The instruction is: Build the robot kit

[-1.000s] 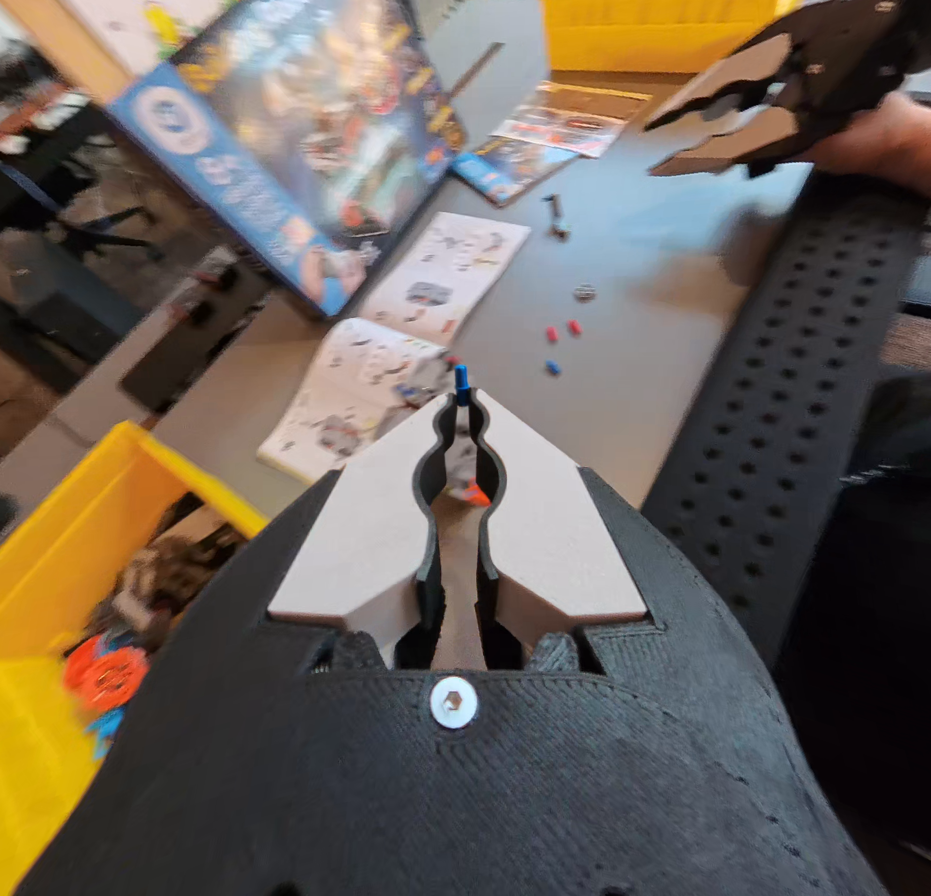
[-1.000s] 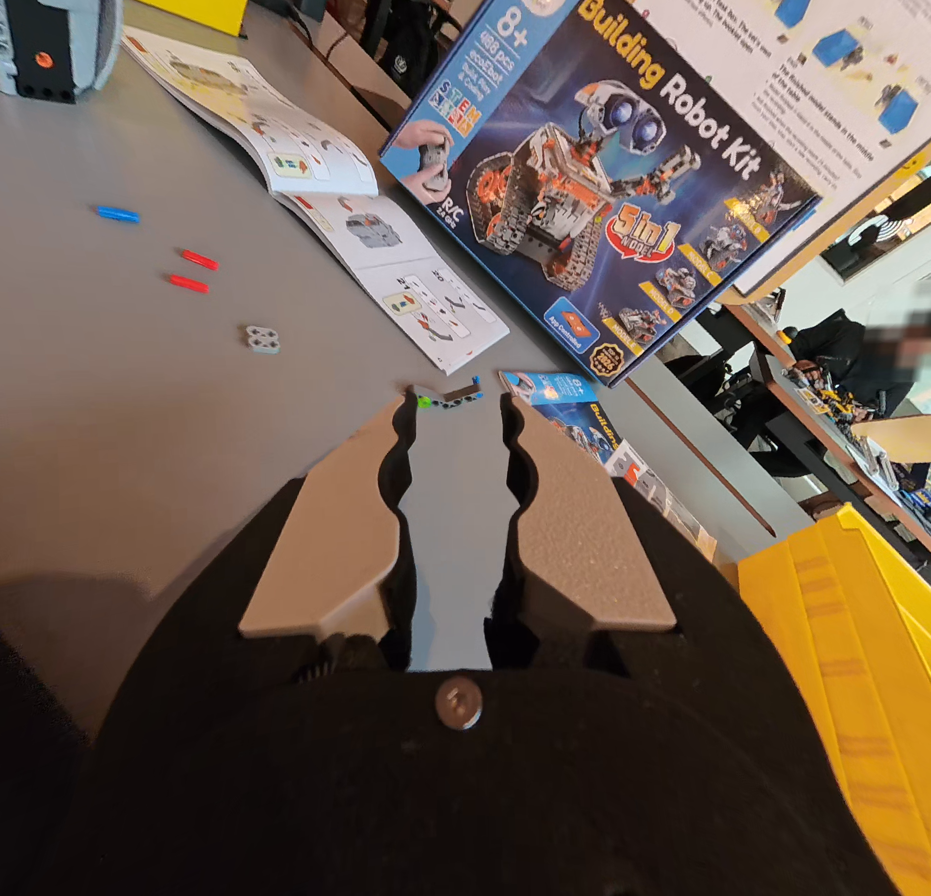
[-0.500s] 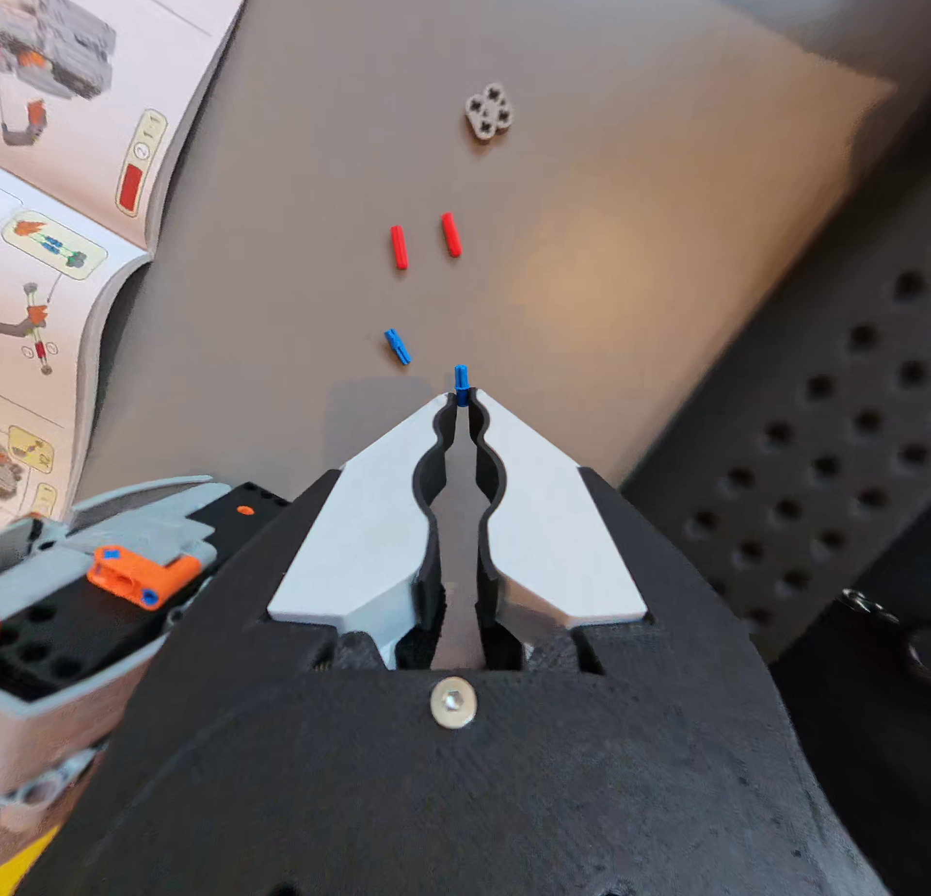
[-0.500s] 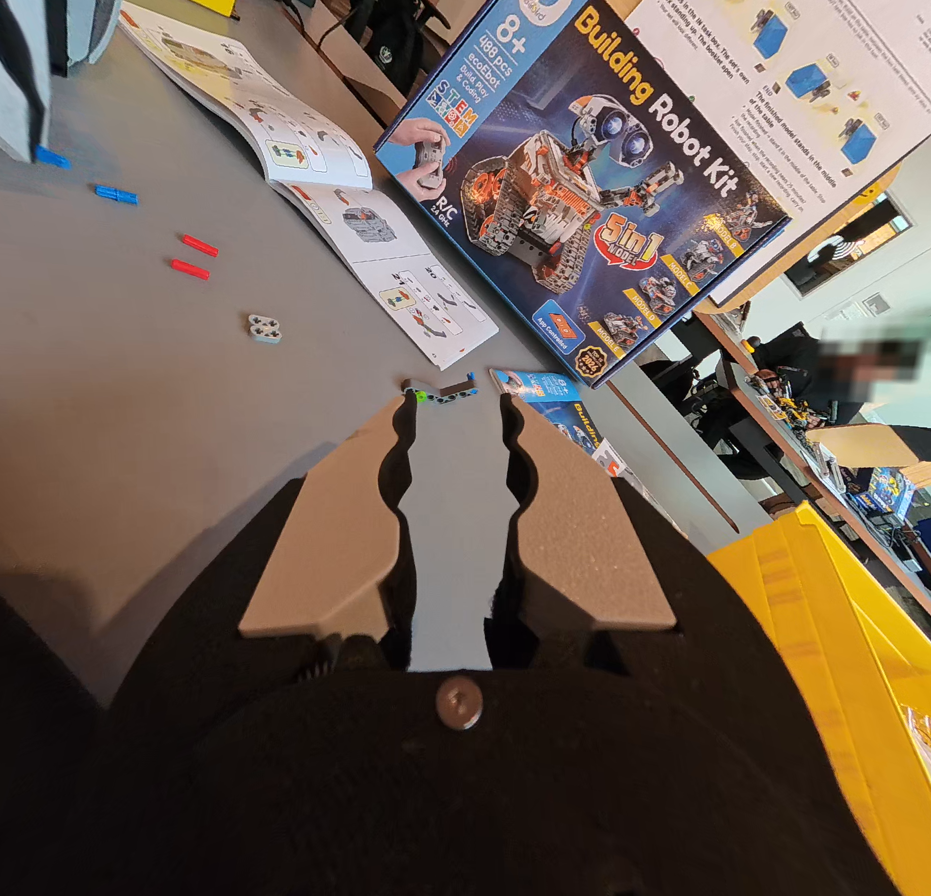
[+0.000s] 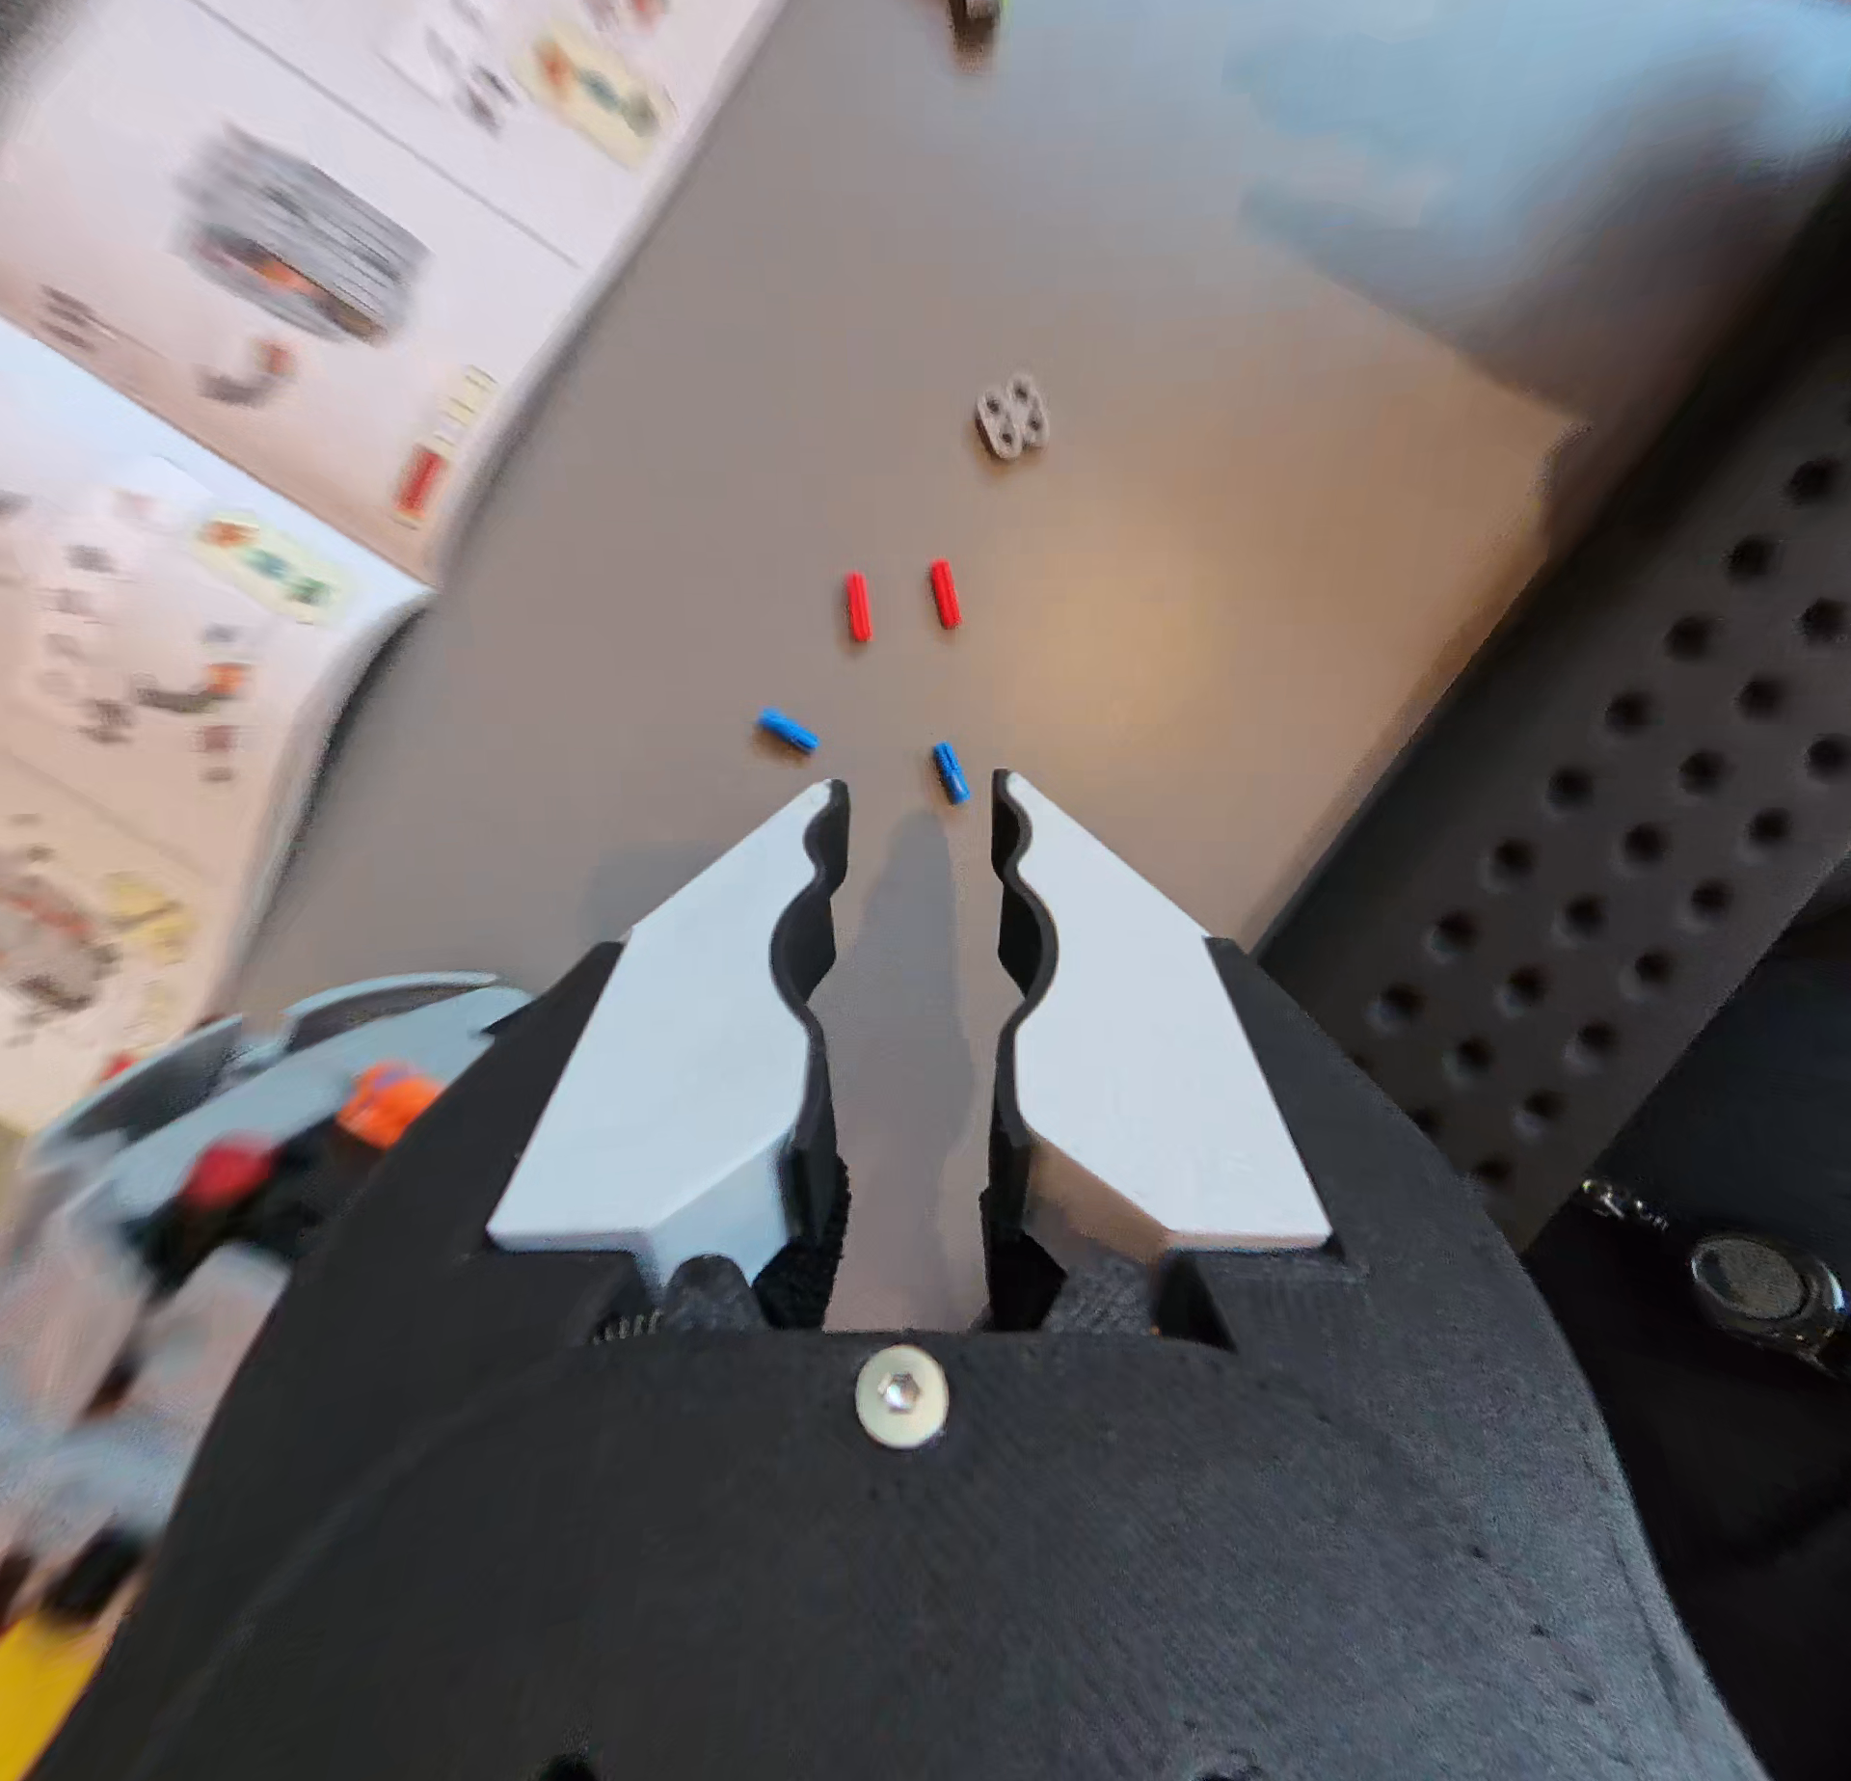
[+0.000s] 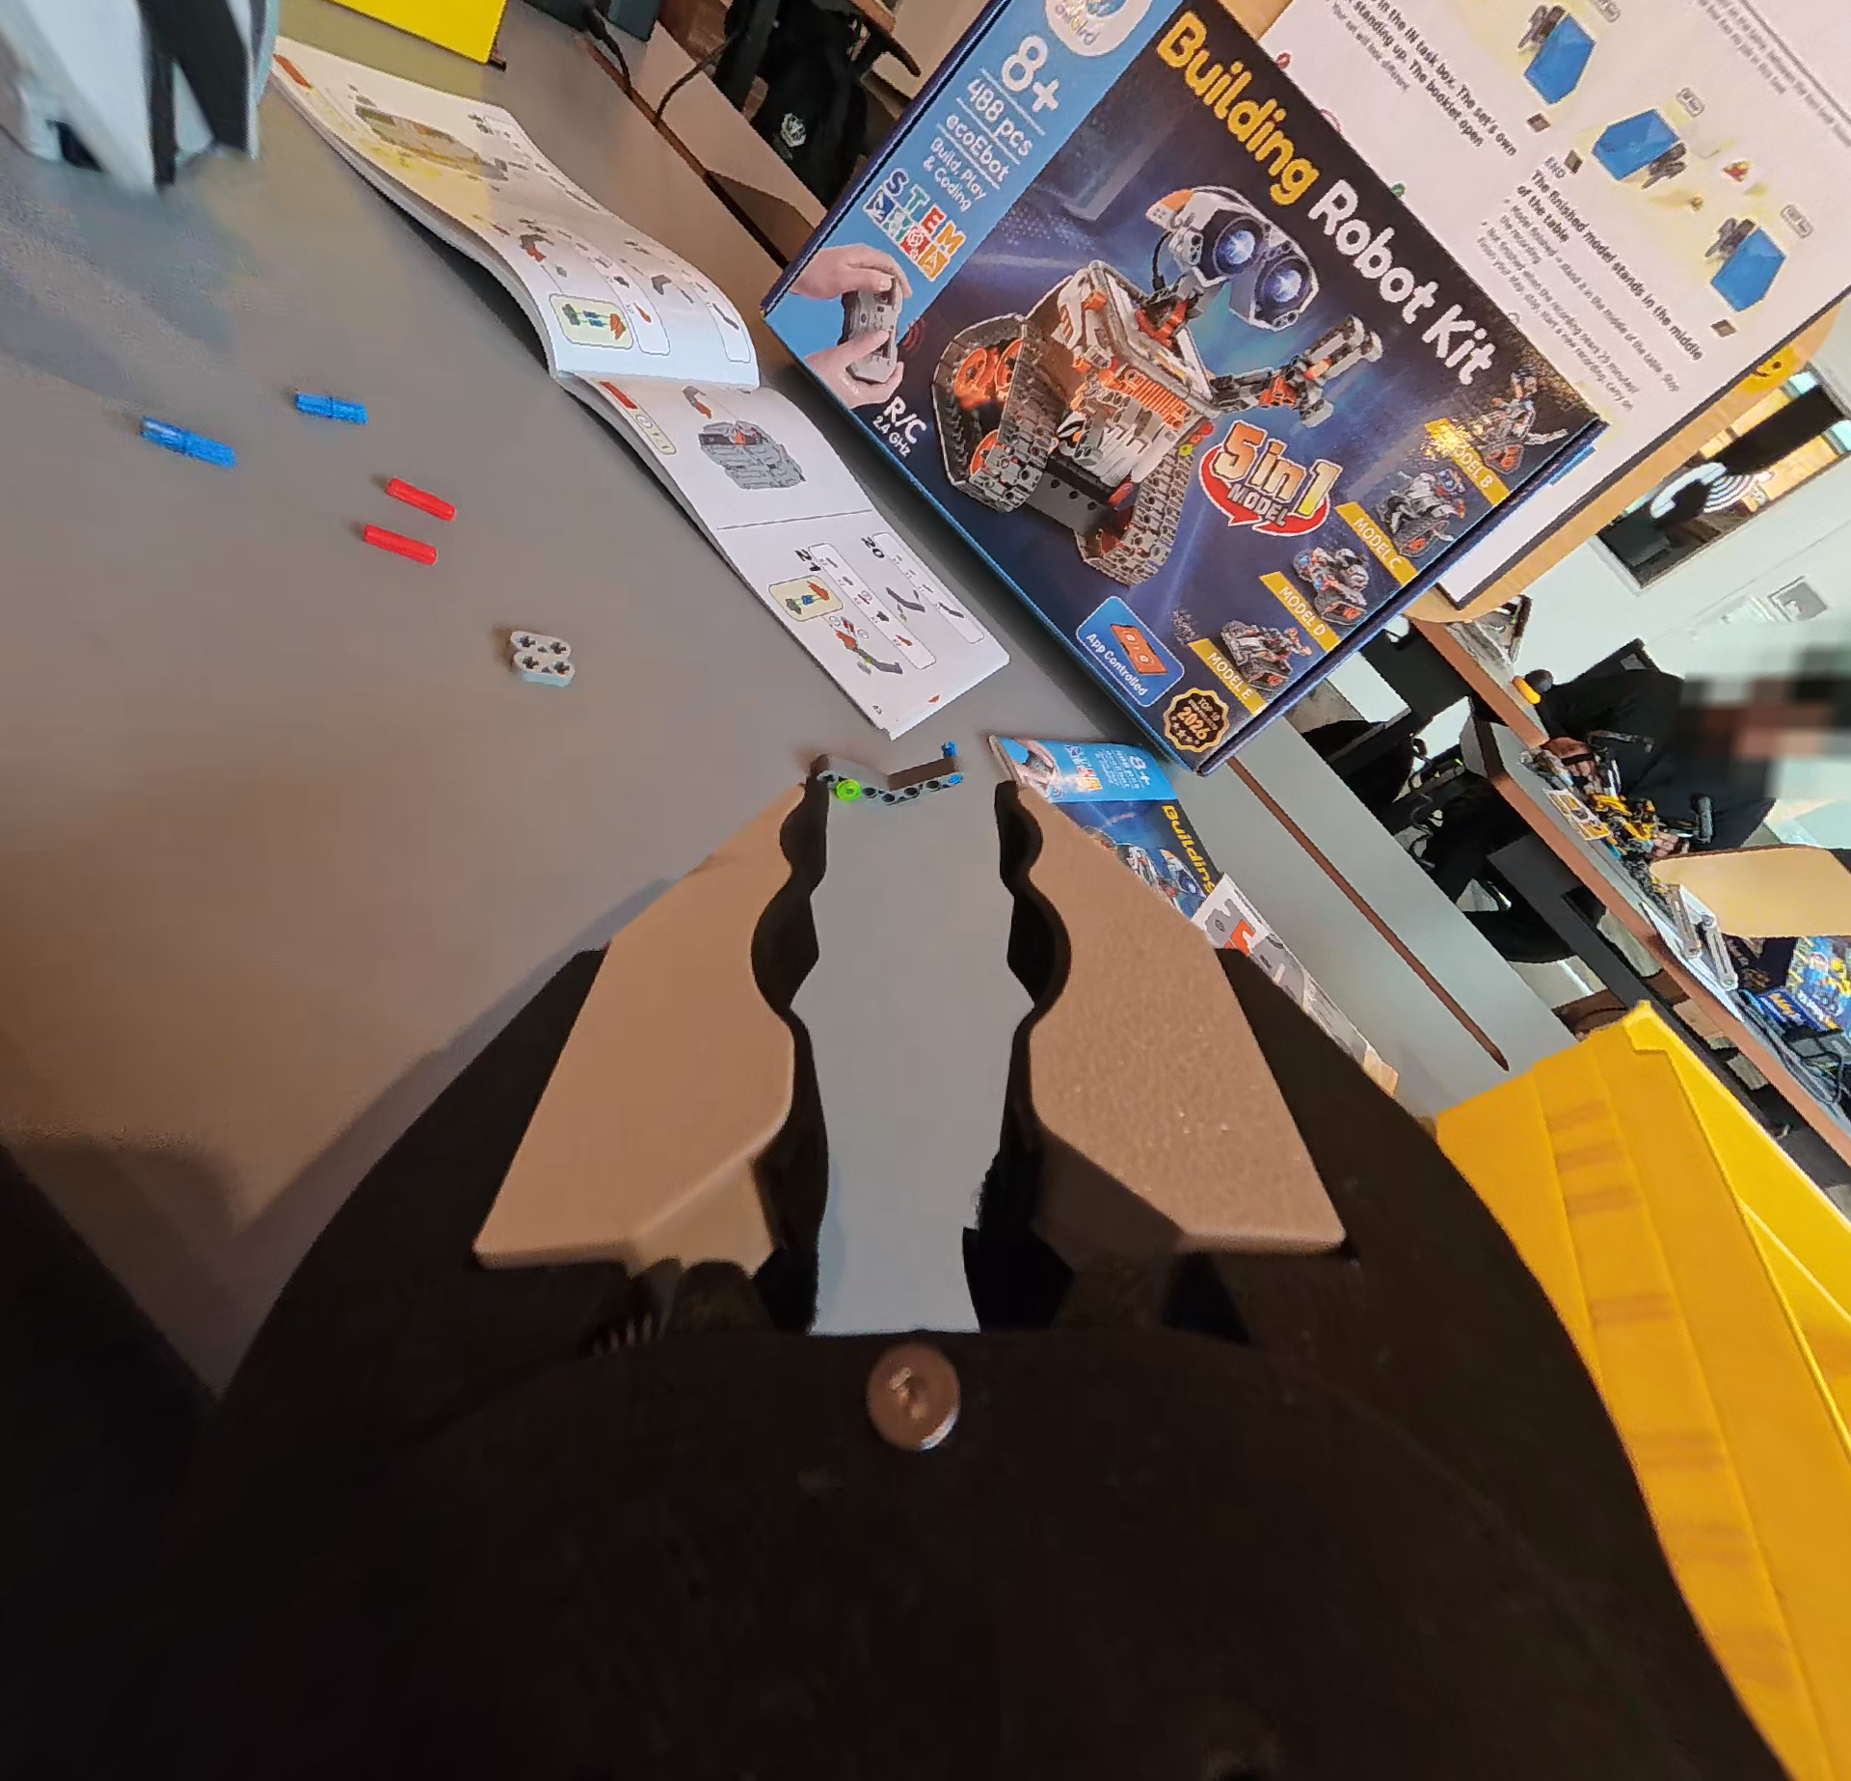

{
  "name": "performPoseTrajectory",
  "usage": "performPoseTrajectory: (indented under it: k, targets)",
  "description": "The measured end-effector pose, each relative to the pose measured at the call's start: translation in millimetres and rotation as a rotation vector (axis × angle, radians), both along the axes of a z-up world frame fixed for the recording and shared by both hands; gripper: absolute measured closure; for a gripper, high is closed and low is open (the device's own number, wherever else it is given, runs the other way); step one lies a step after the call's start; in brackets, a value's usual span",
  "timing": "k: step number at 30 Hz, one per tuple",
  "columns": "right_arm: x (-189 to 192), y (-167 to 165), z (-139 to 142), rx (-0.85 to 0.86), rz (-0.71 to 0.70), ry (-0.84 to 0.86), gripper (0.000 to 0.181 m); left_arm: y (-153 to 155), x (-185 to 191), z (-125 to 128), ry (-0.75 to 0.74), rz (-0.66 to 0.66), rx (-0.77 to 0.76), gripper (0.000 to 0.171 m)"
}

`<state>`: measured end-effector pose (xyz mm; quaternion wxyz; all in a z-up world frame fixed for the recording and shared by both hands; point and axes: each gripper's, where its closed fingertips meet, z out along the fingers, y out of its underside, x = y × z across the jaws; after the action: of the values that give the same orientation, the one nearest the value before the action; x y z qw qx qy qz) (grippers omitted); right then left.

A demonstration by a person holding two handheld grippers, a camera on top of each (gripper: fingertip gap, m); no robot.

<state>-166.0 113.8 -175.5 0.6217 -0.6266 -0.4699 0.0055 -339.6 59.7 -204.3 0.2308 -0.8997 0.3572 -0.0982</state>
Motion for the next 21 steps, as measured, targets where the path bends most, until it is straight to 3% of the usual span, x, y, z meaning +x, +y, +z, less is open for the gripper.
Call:
performPoseTrajectory:
  k: [3,6,10,13,21]
  targets:
    - [1.3,1.2,0.7,-0.004,-0.008,0.011,0.146,9.2,-16.7,54.7,-0.054,0.054,0.233,0.135]
    - [3.4,4.1,-1.8,-0.006,-0.033,-0.006,0.143,16.5,-42.2,81.7,-0.022,0.141,0.370,0.118]
    - [8.3,7.0,-1.5,0.012,-0.076,-0.027,0.142,33.7,-75.2,85.5,0.130,0.288,0.526,0.109]
    - [12.3,8.2,0.7,0.012,-0.094,-0.009,0.142,38.4,-78.9,86.9,0.169,0.325,0.609,0.116]
    - [16.7,11.9,-0.9,0.011,-0.126,-0.020,0.142,37.2,-84.6,86.3,0.231,0.344,0.637,0.118]
